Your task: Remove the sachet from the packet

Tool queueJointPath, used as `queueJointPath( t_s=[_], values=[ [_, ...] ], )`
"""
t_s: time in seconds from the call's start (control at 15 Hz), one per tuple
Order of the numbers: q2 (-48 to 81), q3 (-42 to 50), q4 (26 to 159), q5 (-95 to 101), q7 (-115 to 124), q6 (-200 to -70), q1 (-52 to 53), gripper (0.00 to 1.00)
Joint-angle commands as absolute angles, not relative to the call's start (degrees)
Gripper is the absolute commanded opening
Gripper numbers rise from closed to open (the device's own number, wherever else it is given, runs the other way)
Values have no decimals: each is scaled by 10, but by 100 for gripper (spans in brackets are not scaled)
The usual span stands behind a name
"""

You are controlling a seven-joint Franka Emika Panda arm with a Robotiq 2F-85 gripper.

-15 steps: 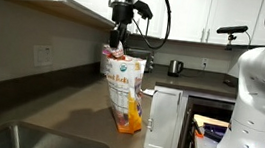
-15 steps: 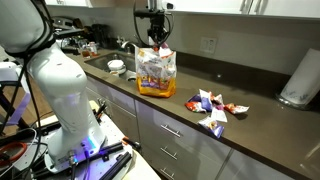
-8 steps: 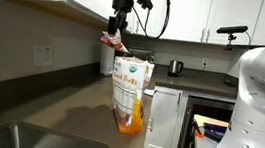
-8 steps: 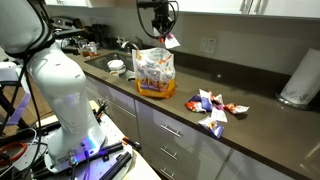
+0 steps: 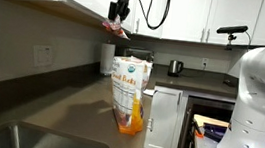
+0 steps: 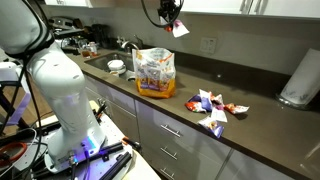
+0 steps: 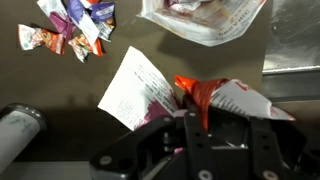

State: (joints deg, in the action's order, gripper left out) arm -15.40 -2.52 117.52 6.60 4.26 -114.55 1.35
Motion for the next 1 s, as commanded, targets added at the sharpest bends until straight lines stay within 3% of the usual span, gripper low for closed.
queueJointPath(
  t_s=[0.0, 0.47, 0.93],
  values=[
    [-151, -19, 1182, 106, 80, -1144, -13, 1],
    [-127, 28, 1229, 106, 105, -1171, -58, 1],
    [-55, 63, 1299, 96, 102, -1313, -75, 1]
  ],
)
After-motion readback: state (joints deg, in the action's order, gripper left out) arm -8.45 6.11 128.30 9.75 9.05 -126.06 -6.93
